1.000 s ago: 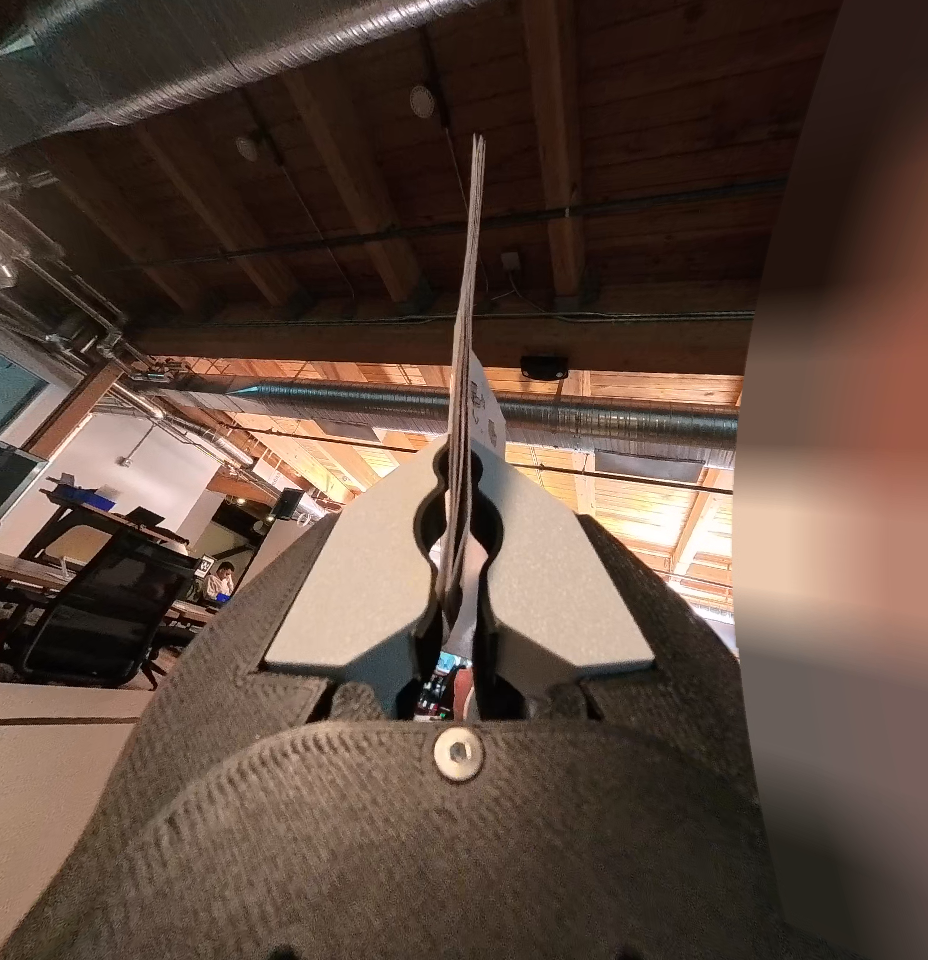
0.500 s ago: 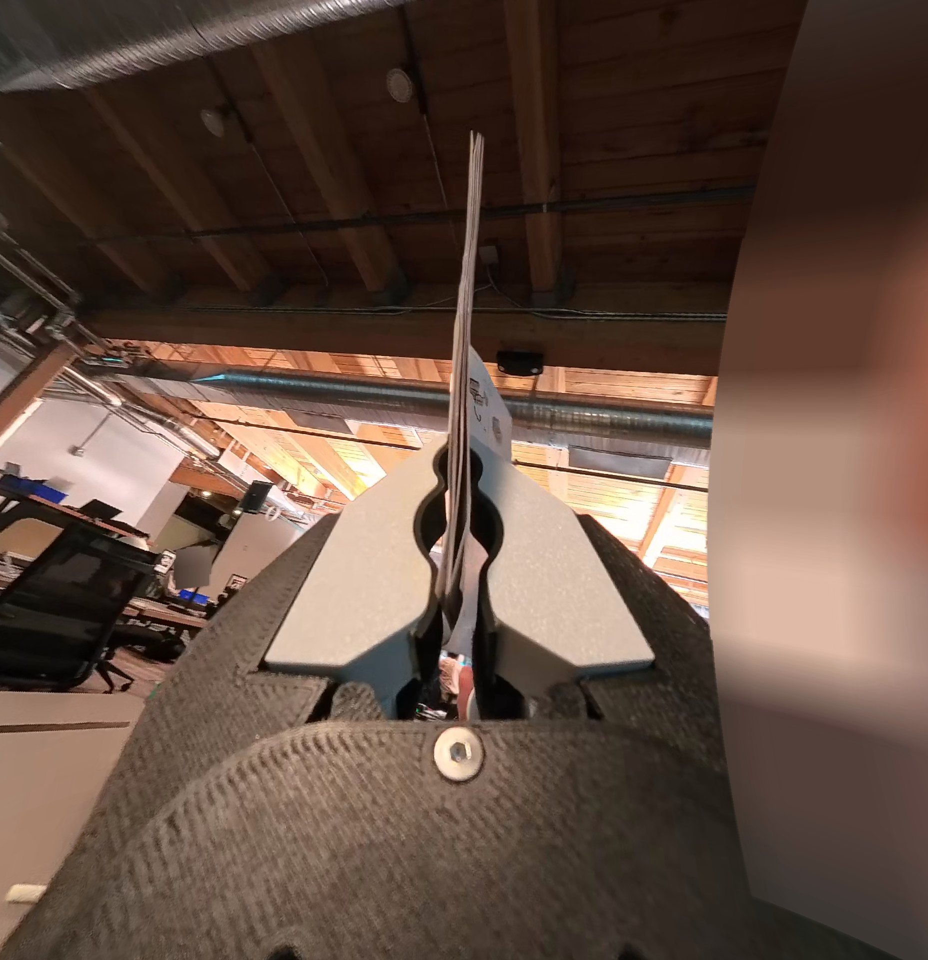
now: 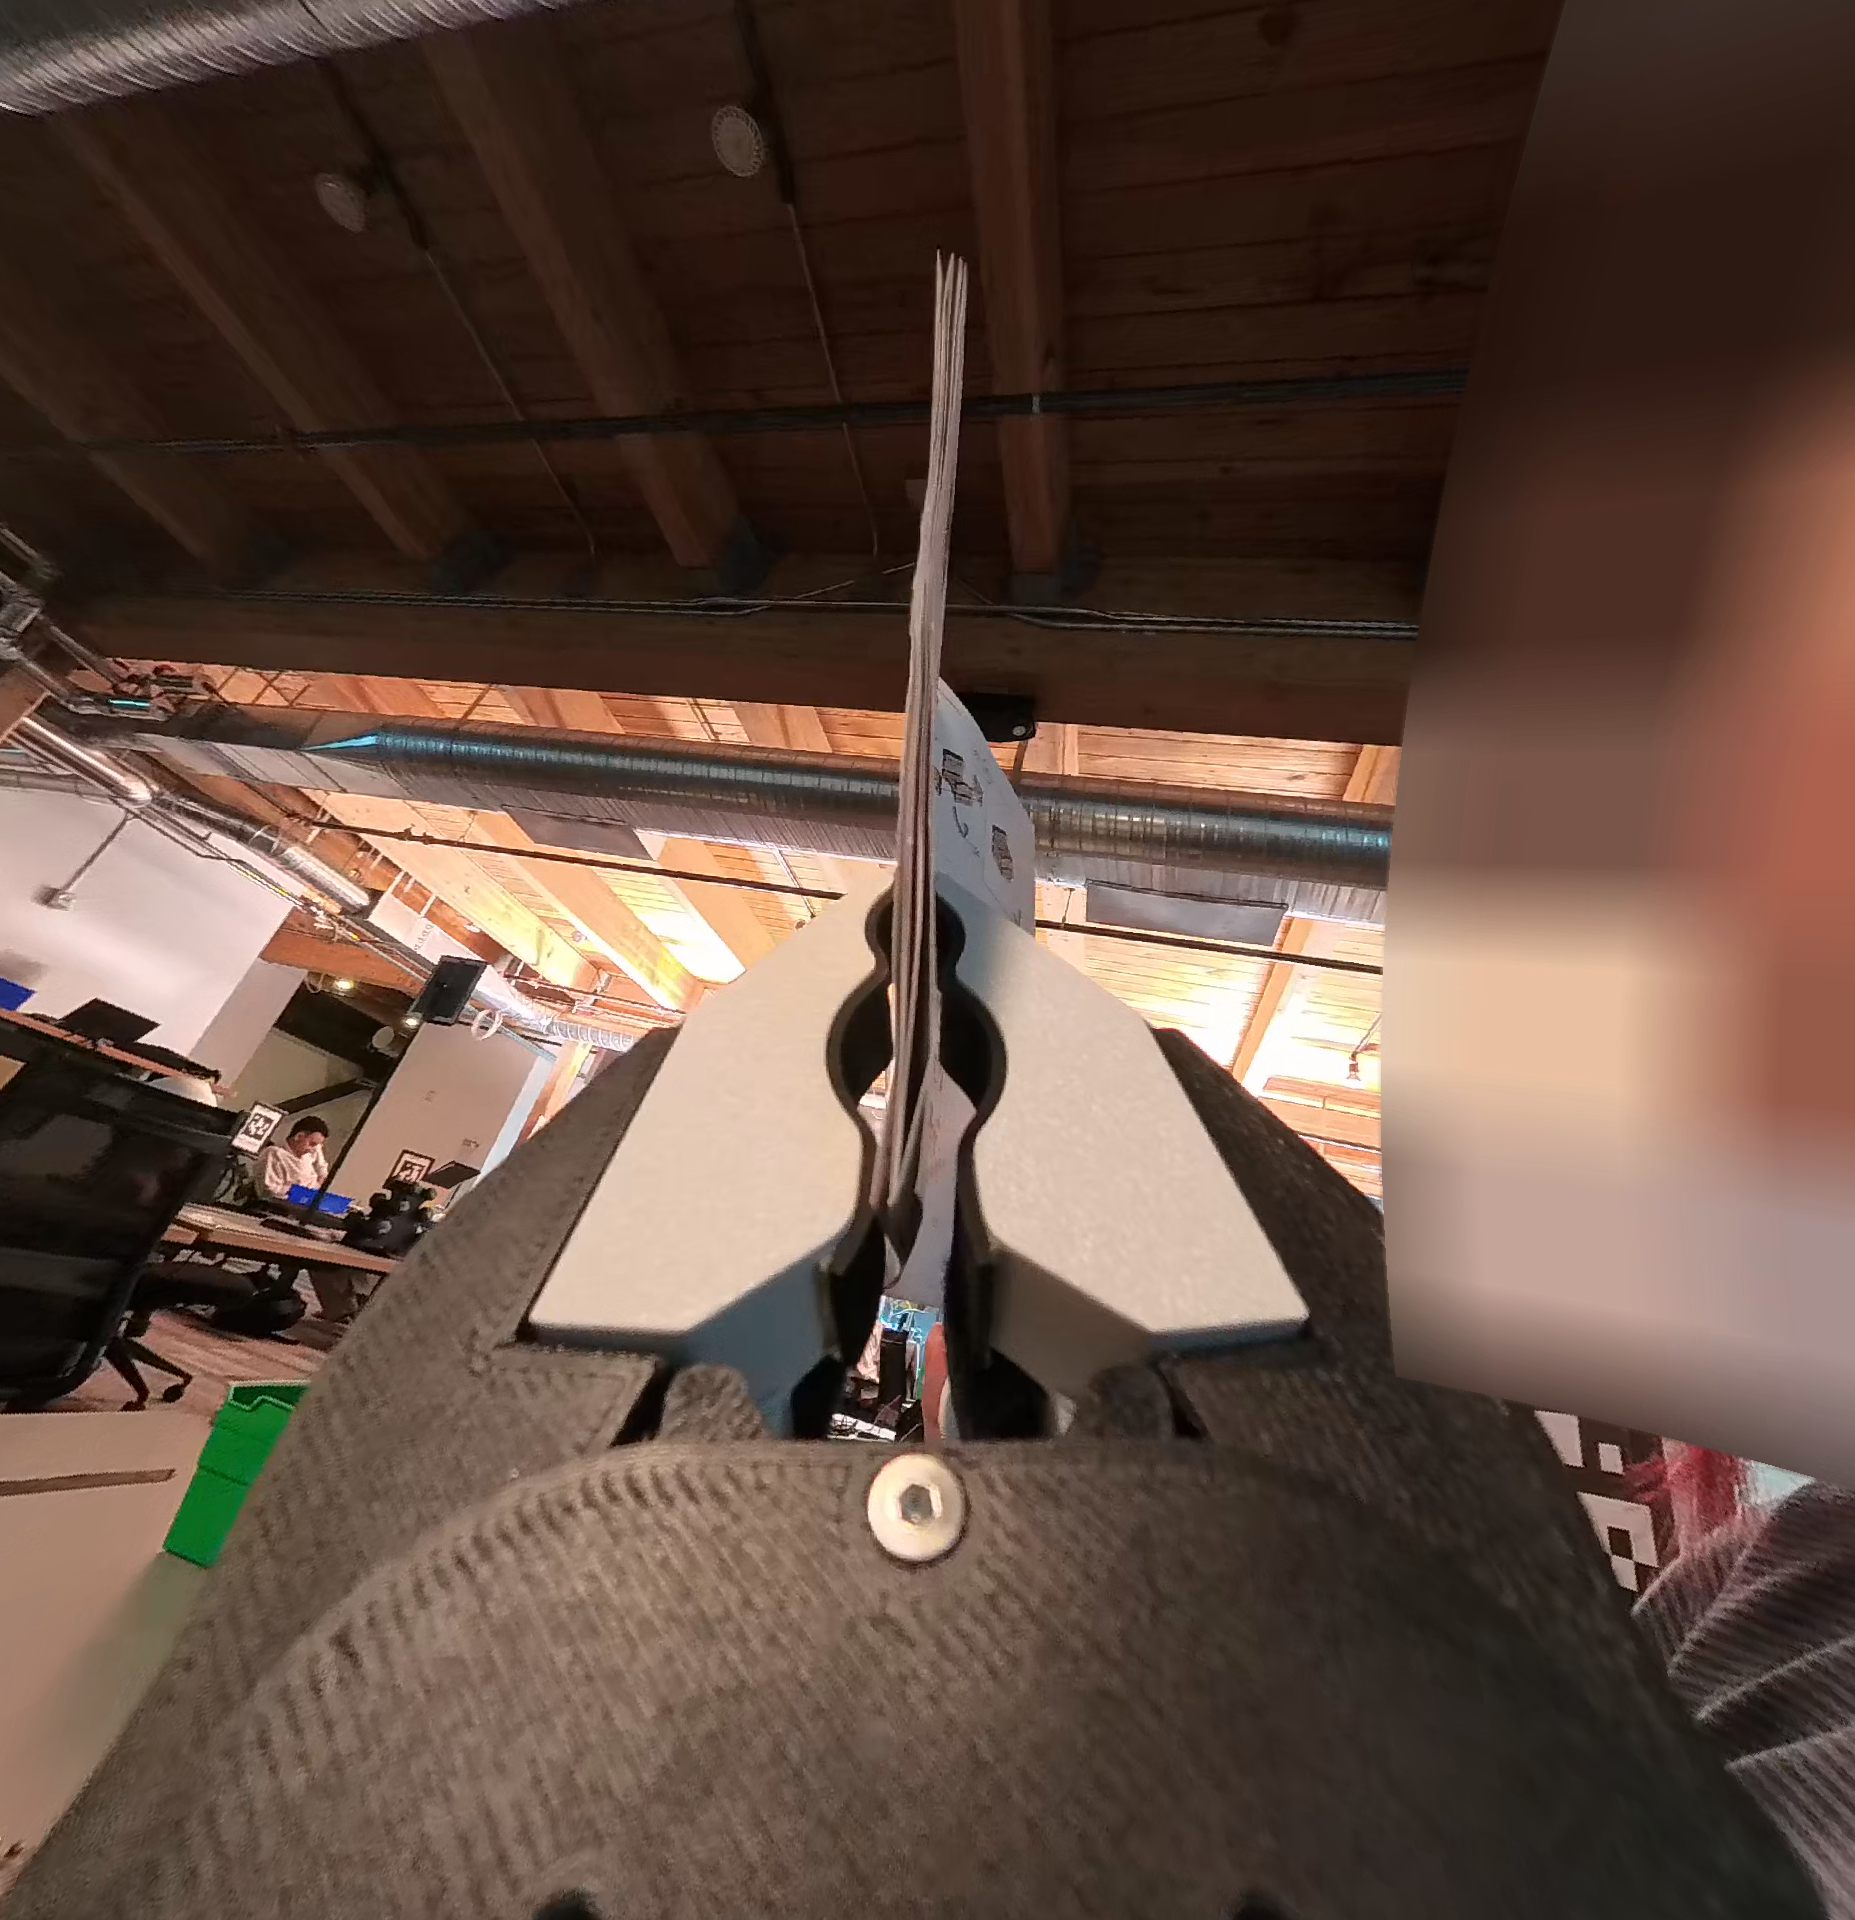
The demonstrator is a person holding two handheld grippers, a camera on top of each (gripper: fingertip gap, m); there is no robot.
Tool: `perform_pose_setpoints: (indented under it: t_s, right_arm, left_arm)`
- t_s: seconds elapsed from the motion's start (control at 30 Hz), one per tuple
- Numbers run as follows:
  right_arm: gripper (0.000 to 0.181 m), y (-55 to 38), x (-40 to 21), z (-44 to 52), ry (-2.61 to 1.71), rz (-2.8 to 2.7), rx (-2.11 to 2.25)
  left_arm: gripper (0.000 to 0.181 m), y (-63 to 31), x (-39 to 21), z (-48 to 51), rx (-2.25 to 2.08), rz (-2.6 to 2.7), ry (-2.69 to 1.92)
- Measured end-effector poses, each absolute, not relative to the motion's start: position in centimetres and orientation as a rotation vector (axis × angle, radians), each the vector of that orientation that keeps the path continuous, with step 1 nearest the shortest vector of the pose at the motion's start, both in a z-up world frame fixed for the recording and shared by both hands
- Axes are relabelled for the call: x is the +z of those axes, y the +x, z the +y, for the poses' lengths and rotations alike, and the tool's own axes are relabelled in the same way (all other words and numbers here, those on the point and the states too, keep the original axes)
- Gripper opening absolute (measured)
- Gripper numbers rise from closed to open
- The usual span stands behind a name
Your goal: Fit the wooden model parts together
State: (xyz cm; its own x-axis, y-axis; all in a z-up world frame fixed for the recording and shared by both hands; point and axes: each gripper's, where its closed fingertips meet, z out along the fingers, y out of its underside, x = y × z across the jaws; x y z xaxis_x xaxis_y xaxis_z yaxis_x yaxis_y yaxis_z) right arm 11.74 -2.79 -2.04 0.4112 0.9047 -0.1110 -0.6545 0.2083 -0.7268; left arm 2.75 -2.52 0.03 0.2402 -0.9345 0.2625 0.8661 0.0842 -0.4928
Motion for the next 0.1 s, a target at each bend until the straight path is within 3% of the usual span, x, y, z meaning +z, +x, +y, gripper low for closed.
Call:
perform_pose_setpoints:
  t_s: [0.03,0.1]
  right_arm:
    - [0.0,11.78,-2.02,-2.86,-0.787,-0.376,1.121]
    - [0.0,11.81,-1.98,-2.96,-0.782,-0.378,1.121]
  left_arm:
    - [0.0,2.78,0.04,-2.54,-1.349,0.133,-0.628]
    - [0.0,2.79,0.07,-2.59,-1.35,0.135,-0.625]
